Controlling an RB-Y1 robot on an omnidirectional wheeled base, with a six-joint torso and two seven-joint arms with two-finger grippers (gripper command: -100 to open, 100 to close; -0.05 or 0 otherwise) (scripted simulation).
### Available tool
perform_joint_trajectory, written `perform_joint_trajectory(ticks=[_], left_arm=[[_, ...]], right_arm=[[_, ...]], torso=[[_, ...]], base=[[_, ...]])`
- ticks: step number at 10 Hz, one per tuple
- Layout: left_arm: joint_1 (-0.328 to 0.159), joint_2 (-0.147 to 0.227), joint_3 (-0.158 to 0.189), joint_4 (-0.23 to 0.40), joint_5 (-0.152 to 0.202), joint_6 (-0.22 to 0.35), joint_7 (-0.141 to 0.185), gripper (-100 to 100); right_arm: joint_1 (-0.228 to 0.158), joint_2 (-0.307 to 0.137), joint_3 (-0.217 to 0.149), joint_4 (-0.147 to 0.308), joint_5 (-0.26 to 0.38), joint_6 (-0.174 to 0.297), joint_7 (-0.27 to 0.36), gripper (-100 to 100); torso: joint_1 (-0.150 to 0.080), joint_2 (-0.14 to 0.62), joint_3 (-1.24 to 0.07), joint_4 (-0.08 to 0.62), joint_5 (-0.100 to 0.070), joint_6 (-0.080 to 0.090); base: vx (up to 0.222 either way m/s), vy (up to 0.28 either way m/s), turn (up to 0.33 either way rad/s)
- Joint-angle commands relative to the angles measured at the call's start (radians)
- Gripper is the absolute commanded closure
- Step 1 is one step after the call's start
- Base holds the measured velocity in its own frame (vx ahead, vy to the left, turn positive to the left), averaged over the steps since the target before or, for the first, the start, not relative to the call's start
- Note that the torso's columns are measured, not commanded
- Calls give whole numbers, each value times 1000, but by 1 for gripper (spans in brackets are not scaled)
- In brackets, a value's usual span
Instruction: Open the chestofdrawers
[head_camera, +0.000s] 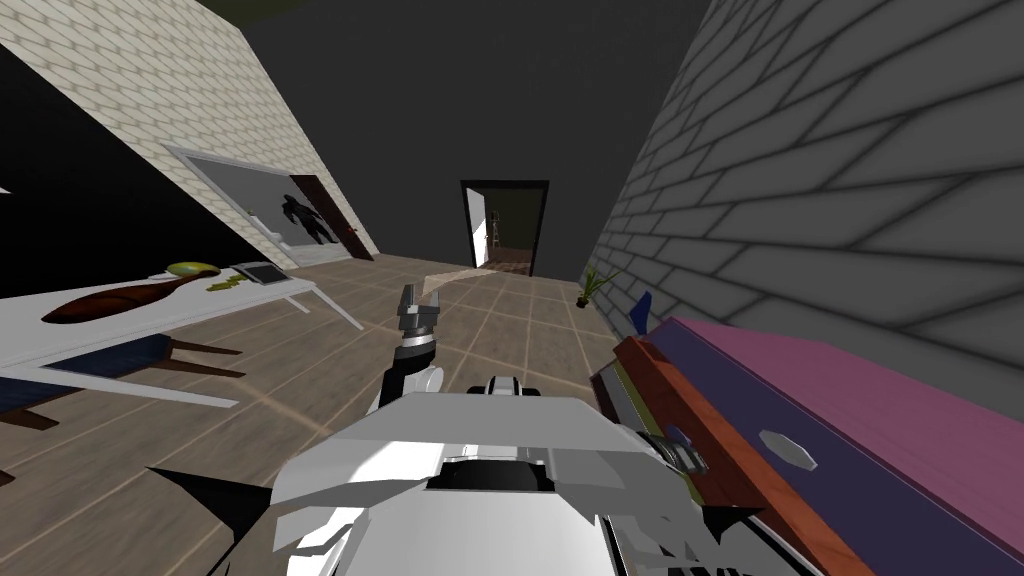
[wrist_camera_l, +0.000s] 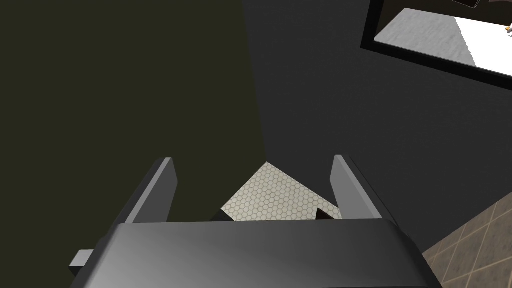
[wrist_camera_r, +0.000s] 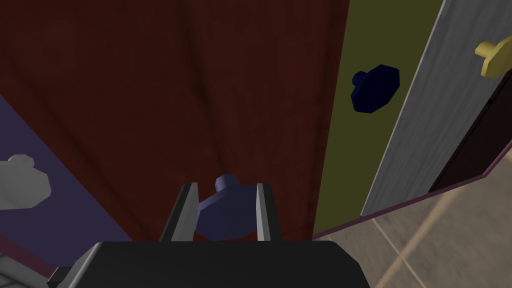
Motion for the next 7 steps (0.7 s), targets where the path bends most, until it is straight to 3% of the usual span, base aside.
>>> perform_joint_trajectory(ticks=[1, 4, 5, 7], left_arm=[[0, 0, 0, 0, 0, 0, 0, 0], [0, 0, 0, 0, 0, 0, 0, 0], [0, 0, 0, 0, 0, 0, 0, 0], [0, 0, 0, 0, 0, 0, 0, 0]], right_arm=[[-36, 23, -18, -1, -26, 37, 47, 100], [-90, 57, -44, -3, -65, 92, 117, 100], [-70, 44, -41, -9, -57, 86, 101, 100], [-111, 84, -55, -11, -75, 148, 142, 100]], torso=[[3, 1, 2, 2, -2, -6], [5, -3, 0, 0, -2, -4], [6, -4, 0, 0, -2, -3], [3, -4, -2, -1, 0, -1]], base=[[-114, 104, 153], [-122, 134, 187], [-54, 87, 56], [-65, 51, 153]])
